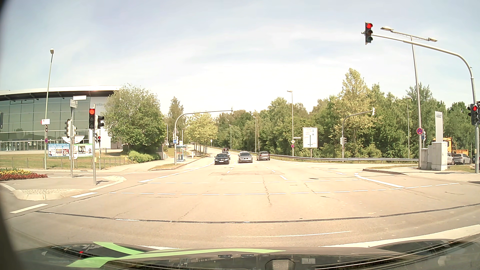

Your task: Follow the waypoints while adhering to traffic rules and regulations

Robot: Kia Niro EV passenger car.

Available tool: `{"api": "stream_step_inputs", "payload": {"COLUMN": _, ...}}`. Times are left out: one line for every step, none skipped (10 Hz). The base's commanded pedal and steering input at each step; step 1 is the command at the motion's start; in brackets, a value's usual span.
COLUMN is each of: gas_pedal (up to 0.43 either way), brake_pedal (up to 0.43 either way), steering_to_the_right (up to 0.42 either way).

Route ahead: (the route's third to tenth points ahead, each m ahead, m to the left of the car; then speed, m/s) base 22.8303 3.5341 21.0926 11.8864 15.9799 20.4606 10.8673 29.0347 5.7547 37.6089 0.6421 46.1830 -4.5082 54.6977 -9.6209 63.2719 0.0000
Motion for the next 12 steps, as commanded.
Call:
{"api": "stream_step_inputs", "payload": {"gas_pedal": 0.0, "brake_pedal": 0.201, "steering_to_the_right": 0.007}}
{"api": "stream_step_inputs", "payload": {"gas_pedal": 0.0, "brake_pedal": 0.207, "steering_to_the_right": 0.007}}
{"api": "stream_step_inputs", "payload": {"gas_pedal": 0.0, "brake_pedal": 0.201, "steering_to_the_right": 0.007}}
{"api": "stream_step_inputs", "payload": {"gas_pedal": 0.0, "brake_pedal": 0.201, "steering_to_the_right": 0.007}}
{"api": "stream_step_inputs", "payload": {"gas_pedal": 0.0, "brake_pedal": 0.201, "steering_to_the_right": 0.007}}
{"api": "stream_step_inputs", "payload": {"gas_pedal": 0.0, "brake_pedal": 0.207, "steering_to_the_right": 0.007}}
{"api": "stream_step_inputs", "payload": {"gas_pedal": 0.0, "brake_pedal": 0.207, "steering_to_the_right": 0.007}}
{"api": "stream_step_inputs", "payload": {"gas_pedal": 0.0, "brake_pedal": 0.207, "steering_to_the_right": 0.007}}
{"api": "stream_step_inputs", "payload": {"gas_pedal": 0.0, "brake_pedal": 0.201, "steering_to_the_right": 0.007}}
{"api": "stream_step_inputs", "payload": {"gas_pedal": 0.0, "brake_pedal": 0.201, "steering_to_the_right": 0.008}}
{"api": "stream_step_inputs", "payload": {"gas_pedal": 0.0, "brake_pedal": 0.201, "steering_to_the_right": 0.007}}
{"api": "stream_step_inputs", "payload": {"gas_pedal": 0.0, "brake_pedal": 0.201, "steering_to_the_right": 0.008}}
